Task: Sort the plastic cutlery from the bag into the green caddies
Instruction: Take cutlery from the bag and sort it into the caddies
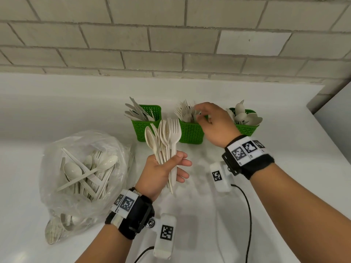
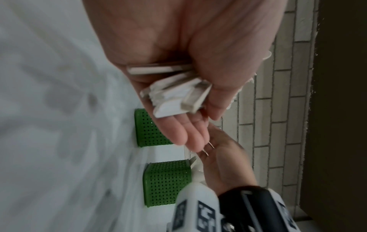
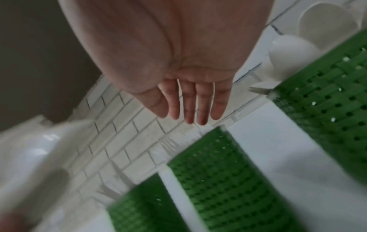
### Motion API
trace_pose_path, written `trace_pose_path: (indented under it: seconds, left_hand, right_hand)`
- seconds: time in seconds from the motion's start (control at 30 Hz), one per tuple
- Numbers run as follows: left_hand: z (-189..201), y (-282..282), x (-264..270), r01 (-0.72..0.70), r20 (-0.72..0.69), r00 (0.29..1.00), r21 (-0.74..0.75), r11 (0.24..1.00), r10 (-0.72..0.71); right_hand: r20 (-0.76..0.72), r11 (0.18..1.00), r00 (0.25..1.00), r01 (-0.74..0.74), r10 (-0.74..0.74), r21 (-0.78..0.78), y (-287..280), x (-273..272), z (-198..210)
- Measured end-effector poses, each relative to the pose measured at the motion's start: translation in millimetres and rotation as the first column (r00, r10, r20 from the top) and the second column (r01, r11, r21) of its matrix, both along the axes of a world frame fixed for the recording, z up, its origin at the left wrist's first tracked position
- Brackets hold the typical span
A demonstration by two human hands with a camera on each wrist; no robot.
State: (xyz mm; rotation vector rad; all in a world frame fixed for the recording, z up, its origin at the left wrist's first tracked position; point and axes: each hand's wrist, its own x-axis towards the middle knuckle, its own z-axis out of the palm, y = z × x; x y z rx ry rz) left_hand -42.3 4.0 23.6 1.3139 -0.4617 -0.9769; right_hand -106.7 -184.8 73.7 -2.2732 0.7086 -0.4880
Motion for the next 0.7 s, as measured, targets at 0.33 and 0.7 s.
trace_pose_path:
  seconds: [0.33,0.7]
  left_hand:
    - [3,-15,-16,0.091,0.104,0.991,-0.031,0.995,-0.088]
    - [-25,-32,-21,-0.030,0.581,0.813,0.101,0.994,-0.035]
  right_hand:
    - [0.154,0.925,0.988,-0.081,0.024,0.372,46,-32,3]
    - [0.239,0.993,0.967,-0.068,0.090,-0.098,60,-46,14]
